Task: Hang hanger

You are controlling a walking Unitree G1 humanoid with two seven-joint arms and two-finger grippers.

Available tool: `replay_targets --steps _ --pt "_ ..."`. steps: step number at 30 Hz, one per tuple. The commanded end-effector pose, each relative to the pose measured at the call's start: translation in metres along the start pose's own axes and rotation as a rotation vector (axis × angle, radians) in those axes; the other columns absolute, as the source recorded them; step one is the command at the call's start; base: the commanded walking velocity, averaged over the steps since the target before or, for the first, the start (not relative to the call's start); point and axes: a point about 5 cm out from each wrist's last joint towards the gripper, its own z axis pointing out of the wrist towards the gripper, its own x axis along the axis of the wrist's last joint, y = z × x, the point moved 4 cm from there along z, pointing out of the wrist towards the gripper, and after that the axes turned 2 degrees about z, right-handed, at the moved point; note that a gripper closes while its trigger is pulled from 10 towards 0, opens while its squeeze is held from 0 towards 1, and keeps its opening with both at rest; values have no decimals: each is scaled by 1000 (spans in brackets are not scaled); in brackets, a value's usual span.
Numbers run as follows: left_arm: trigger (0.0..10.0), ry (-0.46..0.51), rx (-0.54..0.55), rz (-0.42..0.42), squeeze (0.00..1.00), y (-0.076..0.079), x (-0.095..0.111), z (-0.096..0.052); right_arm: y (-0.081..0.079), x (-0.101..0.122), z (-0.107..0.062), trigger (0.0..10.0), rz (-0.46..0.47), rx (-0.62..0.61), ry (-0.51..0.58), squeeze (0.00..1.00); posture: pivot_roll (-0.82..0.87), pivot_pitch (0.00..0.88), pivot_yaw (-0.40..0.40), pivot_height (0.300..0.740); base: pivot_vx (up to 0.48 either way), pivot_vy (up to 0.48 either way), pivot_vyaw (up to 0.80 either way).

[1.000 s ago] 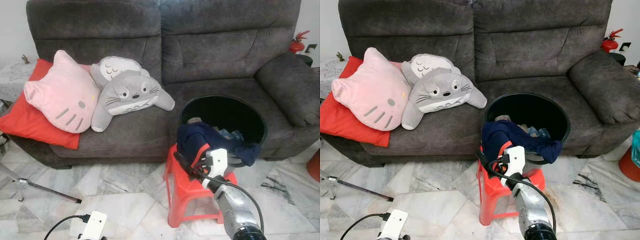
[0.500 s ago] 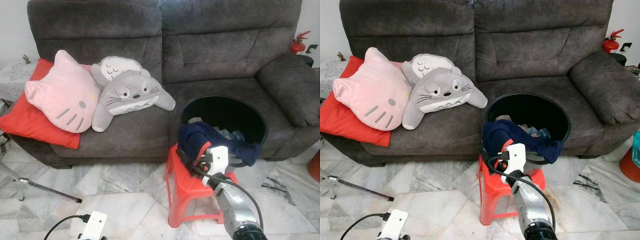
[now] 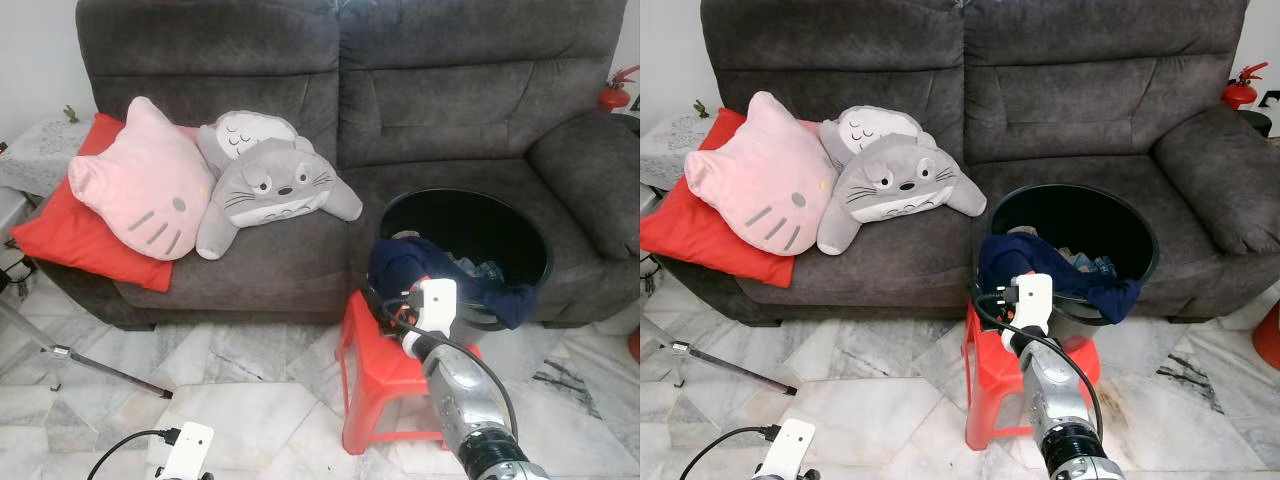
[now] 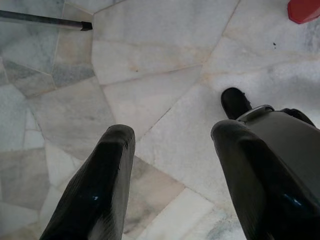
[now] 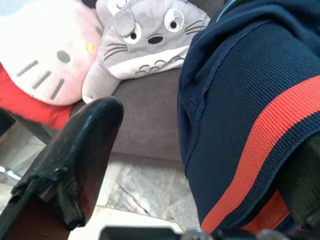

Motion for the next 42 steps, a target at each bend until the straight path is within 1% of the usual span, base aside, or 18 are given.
replay_targets --steps 1,2,7,9,11,13,14,15,20,26,33,35,37,38,39,40,41,42 --pt "10000 -25 5 22 0 -2 -7 -1 -1 26 6 10000 6 5 99 0 -152 20 73 740 0 0 0" --pt "10000 -26 5 22 0 -2 -7 -1 -6 26 6 10000 3 30 106 0 -151 21 72 740 0 0 0" --pt "10000 -25 6 21 0 -1 -7 -1 -13 30 7 10000 12 49 135 0 -151 22 71 740 0 0 0" --pt "10000 -25 5 21 0 -1 -7 -1 -9 32 7 10000 19 12 143 0 -151 21 71 740 0 0 0" --pt "10000 -25 4 22 0 0 -7 -1 -3 35 6 10000 58 -32 163 0 -151 21 71 740 0 0 0" --pt "10000 -25 4 22 0 0 -7 -1 -2 35 6 10000 63 -37 166 0 -151 21 71 740 0 0 0" --pt "10000 -25 2 24 0 0 -6 -1 7 37 5 10000 78 -93 175 0 -153 21 71 740 0 0 0" --pt "10000 -25 2 24 0 0 -6 -1 10 37 5 10000 82 -105 175 0 -153 21 71 740 0 0 0" --pt "10000 -24 1 25 0 0 -6 -1 10 37 5 10000 78 -107 166 0 -152 19 72 740 0 0 0" --pt "10000 -23 2 31 0 0 -6 -1 14 30 6 10000 74 -137 127 0 -150 19 73 740 0 0 0" --pt "10000 -23 2 37 0 -1 -6 -1 5 28 7 10000 32 -89 113 0 -151 20 73 740 0 0 0" --pt "10000 -22 2 41 0 -1 -6 -1 2 36 7 10000 200 -68 187 0 -150 18 72 740 0 0 0" --pt "10000 -21 2 46 0 -1 -6 -1 4 39 8 10000 317 -73 214 0 -150 18 72 740 0 0 0" --pt "10000 -21 1 50 0 -1 -5 -1 3 40 8 10000 354 -63 221 0 -149 17 71 740 0 0 0" --pt "10000 -21 1 50 0 -1 -5 -1 3 40 8 10000 354 -63 221 0 -149 17 71 740 0 0 0" --pt "10000 -21 1 53 0 -1 -5 -1 2 41 8 10000 386 -52 228 0 -148 17 71 740 0 0 0" --pt "10000 -21 1 54 0 -1 -5 -1 -1 40 10 10000 443 -26 225 0 -147 17 71 740 0 0 0" --pt "10000 -21 1 54 0 -1 -5 0 -1 39 10 10000 456 -24 220 0 -147 17 71 740 0 0 0"
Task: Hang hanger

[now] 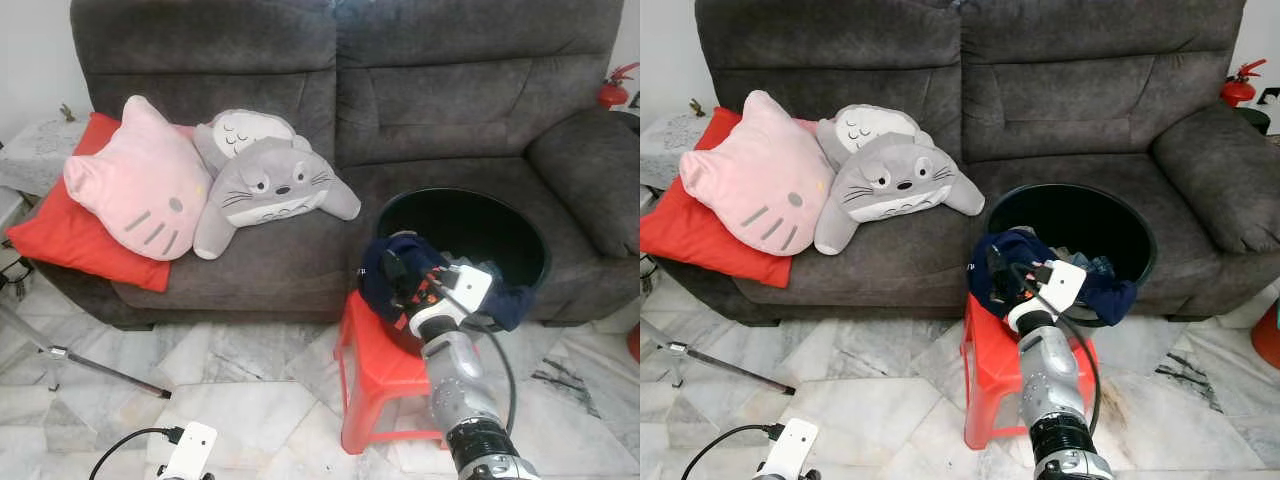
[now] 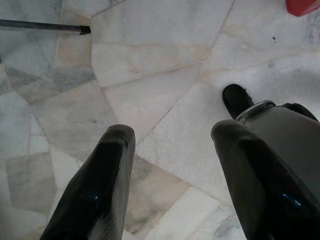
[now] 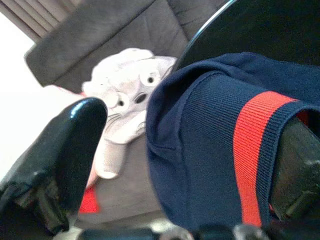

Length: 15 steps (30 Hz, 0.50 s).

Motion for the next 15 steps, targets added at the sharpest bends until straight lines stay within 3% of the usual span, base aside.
replay_targets --steps 1,13,14,15 --pt "10000 -22 8 5 0 -3 -6 -1 -8 3 5 10000 47 28 5 0 -147 17 71 740 0 0 0" --pt "10000 -21 12 26 0 -3 -6 -1 8 -2 7 10000 204 -55 -15 0 -136 5 70 740 0 0 0" --pt "10000 -22 12 27 0 -3 -6 -1 9 -3 6 3882 198 -63 -17 0 -136 5 71 740 0 0 0" --pt "10000 -22 12 28 0 -3 -6 -1 10 -2 6 0 201 -69 -12 0 -136 5 71 740 0 0 0"
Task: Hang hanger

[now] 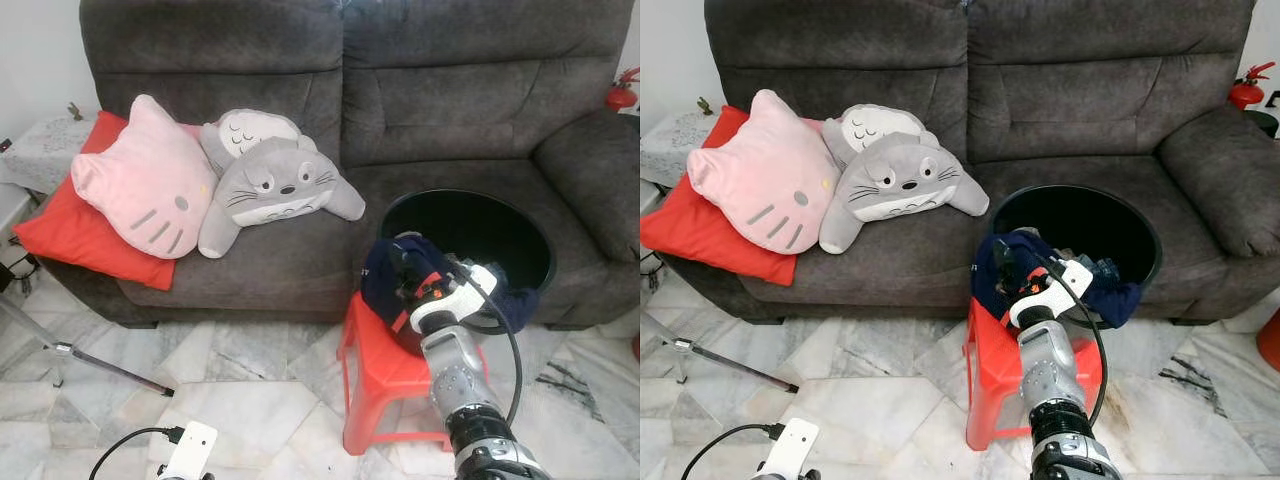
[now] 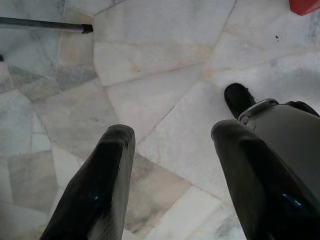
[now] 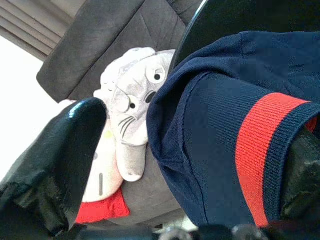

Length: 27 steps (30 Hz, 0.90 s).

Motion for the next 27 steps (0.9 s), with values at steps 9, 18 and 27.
replay_targets --steps 9,18,27 --pt "10000 -26 9 31 0 -3 -7 -1 6 -1 -2 0 31 -32 4 0 -138 7 72 740 0 0 0" --pt "10000 -28 5 48 0 -3 -6 -1 9 -2 -2 0 21 -45 2 0 -135 11 73 740 0 0 0" --pt "10000 -30 8 53 0 -4 -7 -1 10 -2 -1 0 10 -55 0 0 -135 10 74 740 0 0 0"
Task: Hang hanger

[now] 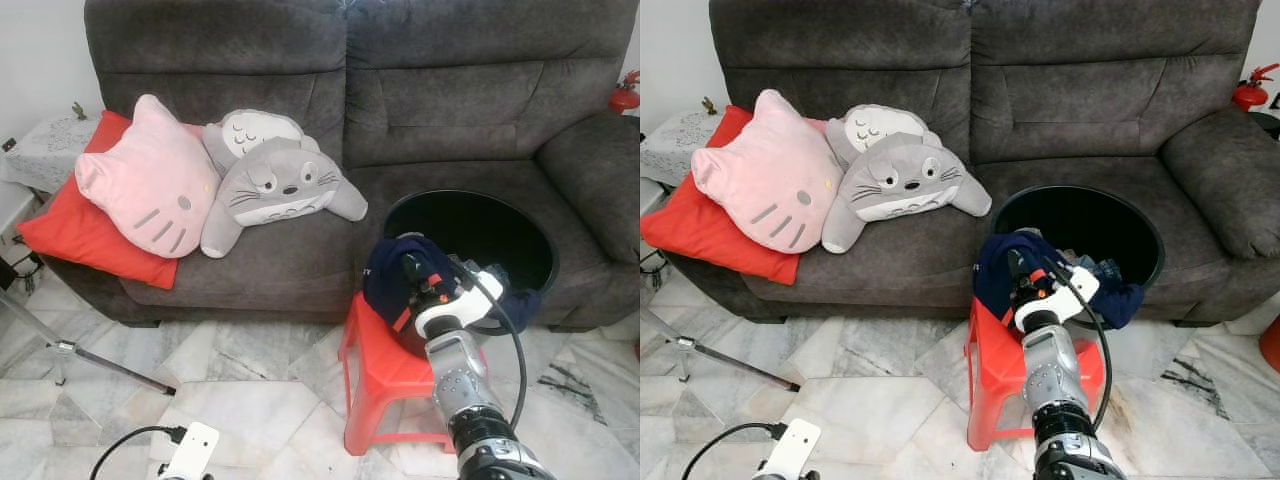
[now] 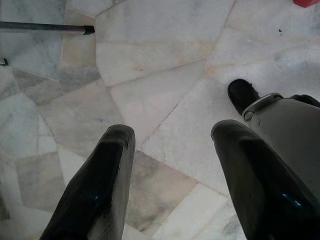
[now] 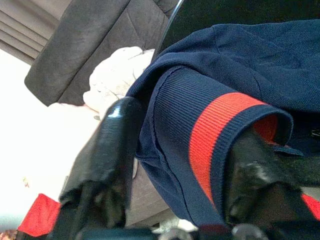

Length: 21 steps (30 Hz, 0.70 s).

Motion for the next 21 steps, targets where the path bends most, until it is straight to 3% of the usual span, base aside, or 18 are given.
replay_targets --steps 1,21 --pt "10000 -27 6 10 0 -4 -7 -1 -2 -1 2 0 -3 -5 -2 0 -136 10 74 740 0 0 0" --pt "10000 -28 7 8 0 -3 -6 -1 0 6 3 0 -30 -11 23 0 -139 5 70 740 0 0 0"
